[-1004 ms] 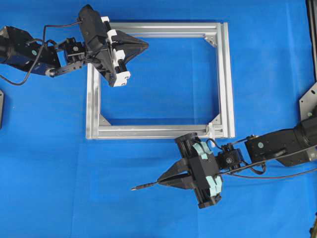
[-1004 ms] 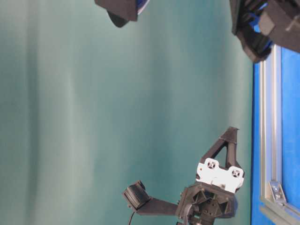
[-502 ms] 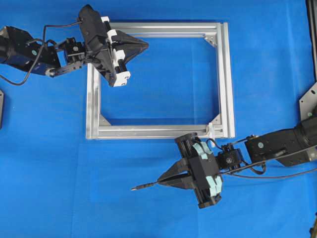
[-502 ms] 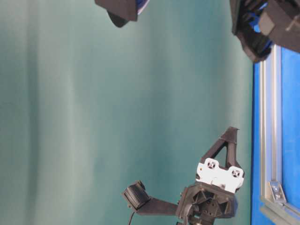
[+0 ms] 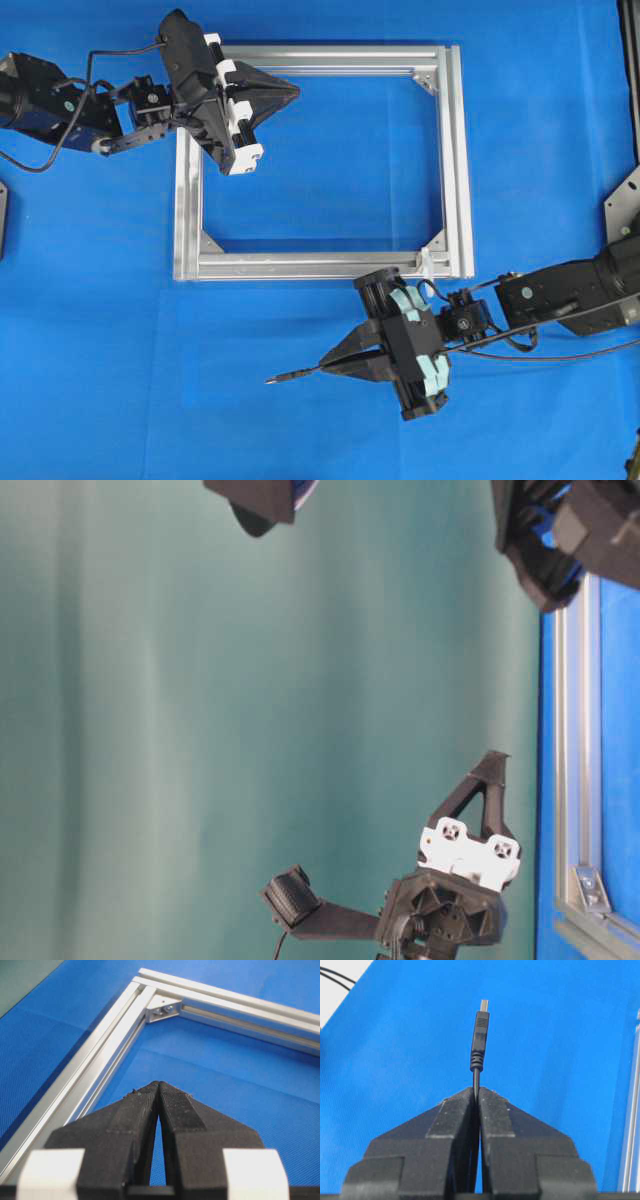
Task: Insert the wire through the string loop located on the right side.
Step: 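Move the held cable right and aim the plug at the white zip-tie loop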
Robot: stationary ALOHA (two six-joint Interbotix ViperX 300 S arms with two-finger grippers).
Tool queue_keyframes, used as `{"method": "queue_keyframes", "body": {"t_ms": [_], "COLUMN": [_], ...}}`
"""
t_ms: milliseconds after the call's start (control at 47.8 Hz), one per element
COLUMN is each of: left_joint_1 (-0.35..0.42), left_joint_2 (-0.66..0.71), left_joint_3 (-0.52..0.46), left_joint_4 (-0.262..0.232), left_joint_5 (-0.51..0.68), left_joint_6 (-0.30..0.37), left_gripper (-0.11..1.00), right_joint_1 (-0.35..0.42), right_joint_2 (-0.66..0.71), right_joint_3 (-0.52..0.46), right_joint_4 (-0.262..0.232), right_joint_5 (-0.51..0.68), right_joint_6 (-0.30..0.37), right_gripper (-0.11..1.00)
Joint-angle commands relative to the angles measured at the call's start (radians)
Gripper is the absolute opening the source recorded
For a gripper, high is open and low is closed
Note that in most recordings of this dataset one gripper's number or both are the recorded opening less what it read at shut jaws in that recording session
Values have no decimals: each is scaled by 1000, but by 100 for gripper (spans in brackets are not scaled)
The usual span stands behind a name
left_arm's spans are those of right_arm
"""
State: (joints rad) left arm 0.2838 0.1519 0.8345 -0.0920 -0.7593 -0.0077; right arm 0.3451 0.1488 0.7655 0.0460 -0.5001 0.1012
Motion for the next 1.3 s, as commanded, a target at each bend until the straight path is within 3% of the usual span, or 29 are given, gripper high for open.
{"method": "queue_keyframes", "body": {"t_ms": [0, 439, 732, 920, 1276], "left_joint_1": [2, 2, 2, 2, 2], "left_joint_2": [-35, -35, -35, -35, -35], "left_joint_3": [-8, -9, -9, -8, -8], "left_joint_4": [2, 2, 2, 3, 5], "left_joint_5": [-6, -6, -6, -6, -6], "left_joint_6": [-3, -2, -2, 0, 2], "left_gripper": [0, 0, 0, 0, 0], "right_joint_1": [18, 55, 58, 58, 58], "right_joint_2": [-51, -262, -474, -647, -850], "right_joint_3": [14, 296, 502, 604, 693], "right_joint_4": [6, 97, 98, 100, 100], "right_joint_5": [-2, -11, 0, 89, 212], "right_joint_6": [2, 2, 2, 2, 2], "right_gripper": [-4, -4, -4, -4, -4]}}
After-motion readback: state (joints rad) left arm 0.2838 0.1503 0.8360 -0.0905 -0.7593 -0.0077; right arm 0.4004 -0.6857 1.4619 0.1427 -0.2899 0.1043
